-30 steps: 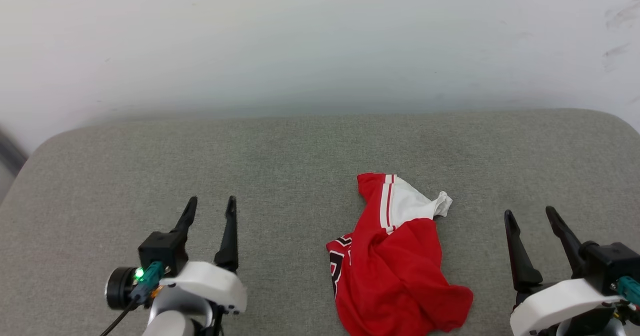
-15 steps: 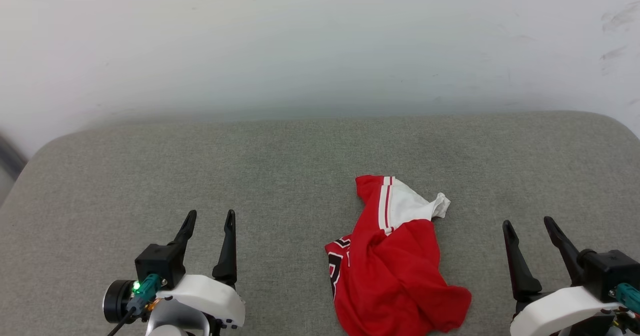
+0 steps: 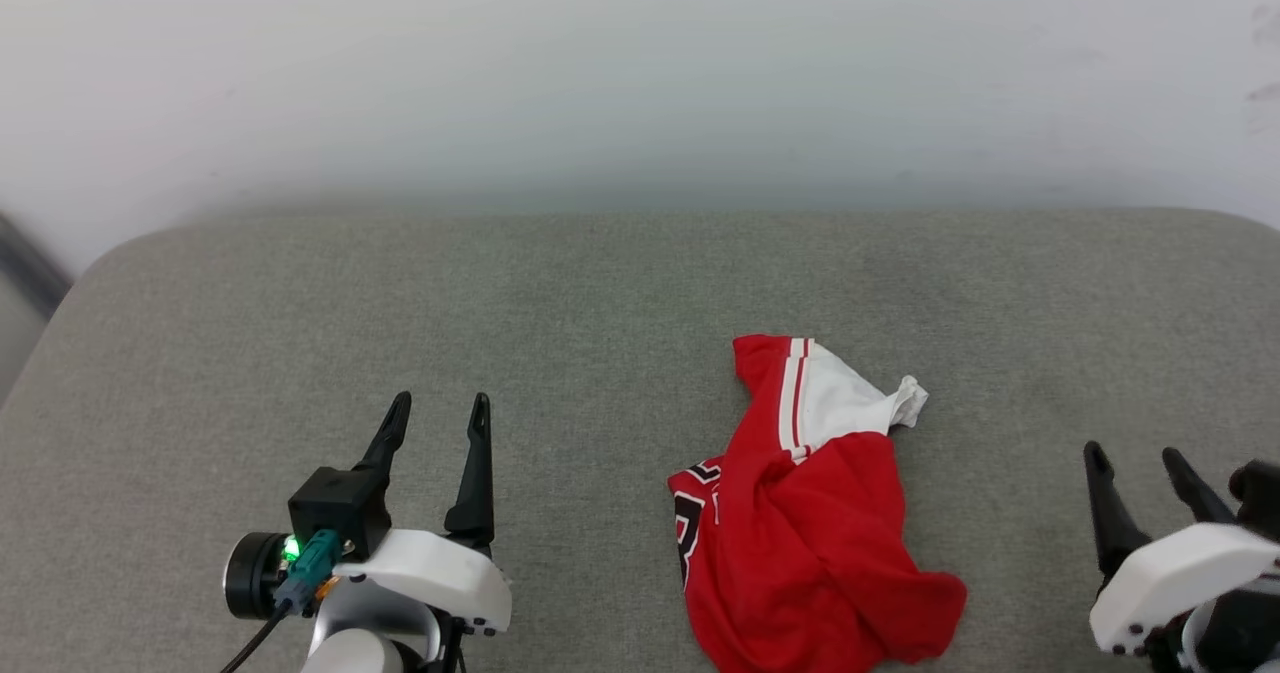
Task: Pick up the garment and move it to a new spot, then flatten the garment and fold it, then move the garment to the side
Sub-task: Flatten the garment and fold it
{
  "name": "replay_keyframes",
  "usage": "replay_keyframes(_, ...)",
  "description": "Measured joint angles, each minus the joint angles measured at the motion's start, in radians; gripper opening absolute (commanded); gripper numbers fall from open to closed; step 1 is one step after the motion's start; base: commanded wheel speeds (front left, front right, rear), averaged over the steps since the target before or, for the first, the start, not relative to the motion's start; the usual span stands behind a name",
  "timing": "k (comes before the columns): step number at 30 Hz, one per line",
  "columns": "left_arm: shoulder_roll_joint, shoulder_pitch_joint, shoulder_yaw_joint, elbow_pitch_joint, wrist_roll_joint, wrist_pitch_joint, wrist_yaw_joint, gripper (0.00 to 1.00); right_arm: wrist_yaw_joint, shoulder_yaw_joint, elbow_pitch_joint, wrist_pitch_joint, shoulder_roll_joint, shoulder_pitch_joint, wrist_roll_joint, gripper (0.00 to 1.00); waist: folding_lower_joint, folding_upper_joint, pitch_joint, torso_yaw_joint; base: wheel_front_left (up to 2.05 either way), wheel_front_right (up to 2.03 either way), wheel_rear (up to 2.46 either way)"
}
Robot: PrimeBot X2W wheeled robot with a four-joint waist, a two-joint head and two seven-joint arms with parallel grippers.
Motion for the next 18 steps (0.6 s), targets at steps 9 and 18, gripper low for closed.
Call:
replay_keyframes(9, -0.044, -0.078, -0.040, 0.012, 0.018, -0.026, -0.017, 1.00, 0.000, -0.029, 0.129, 0.331, -0.032, -0.255, 0.100, 1.00, 0.0002, 0.0000, 0.092, 0.072, 0.00, 0.00, 0.00)
replay_keyframes(18, -0.084, -0.136, -0.065, 0.063, 0.026, -0.052, -0.039, 1.00, 0.000, 0.082, 0.190, 0.651, -0.099, -0.380, 0.212, 1.00, 0.0003, 0.0000, 0.180, 0.152, 0.00, 0.00, 0.00)
